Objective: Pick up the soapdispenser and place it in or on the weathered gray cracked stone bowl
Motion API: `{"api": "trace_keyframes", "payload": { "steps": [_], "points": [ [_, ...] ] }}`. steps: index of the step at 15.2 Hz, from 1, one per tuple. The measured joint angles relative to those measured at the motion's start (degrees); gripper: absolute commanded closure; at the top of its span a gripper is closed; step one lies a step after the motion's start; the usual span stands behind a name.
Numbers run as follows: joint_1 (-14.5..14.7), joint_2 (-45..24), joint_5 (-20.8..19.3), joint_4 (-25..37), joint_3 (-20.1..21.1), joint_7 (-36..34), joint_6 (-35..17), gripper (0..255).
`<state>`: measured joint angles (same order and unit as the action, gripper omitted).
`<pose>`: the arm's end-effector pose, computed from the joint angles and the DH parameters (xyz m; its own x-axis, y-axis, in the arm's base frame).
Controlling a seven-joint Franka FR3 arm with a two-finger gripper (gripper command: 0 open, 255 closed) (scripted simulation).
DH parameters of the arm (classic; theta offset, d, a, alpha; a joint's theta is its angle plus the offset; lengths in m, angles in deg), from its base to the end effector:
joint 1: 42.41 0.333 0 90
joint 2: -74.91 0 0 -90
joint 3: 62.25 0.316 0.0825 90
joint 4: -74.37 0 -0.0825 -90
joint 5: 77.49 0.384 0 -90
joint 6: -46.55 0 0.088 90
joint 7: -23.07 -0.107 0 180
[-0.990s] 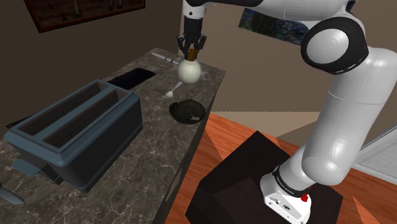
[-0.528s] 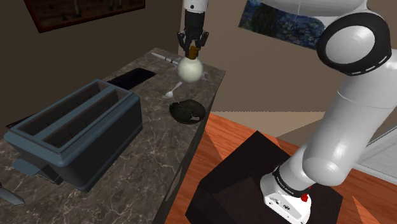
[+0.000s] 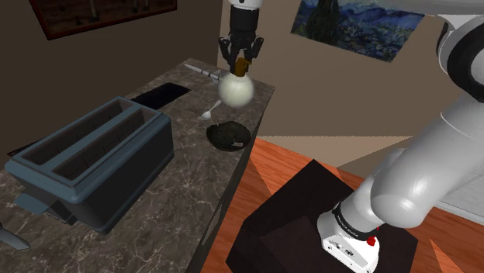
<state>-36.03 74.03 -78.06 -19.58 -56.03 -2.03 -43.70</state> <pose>0.5430 0.1199 0.5839 0.9738 -0.2168 -0.0687 -0.2144 -0.9759 0.0413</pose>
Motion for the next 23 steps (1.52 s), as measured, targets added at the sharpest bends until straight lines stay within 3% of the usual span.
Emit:
{"api": "trace_keyframes", "payload": {
  "steps": [9, 23],
  "points": [
    [1.0, 3.7, 0.6, -8.5, 1.0, -2.1, -4.7, 255],
    [1.0, 3.1, 0.5, -18.4, 1.0, -2.1, -15.3, 255]
  ]
}}
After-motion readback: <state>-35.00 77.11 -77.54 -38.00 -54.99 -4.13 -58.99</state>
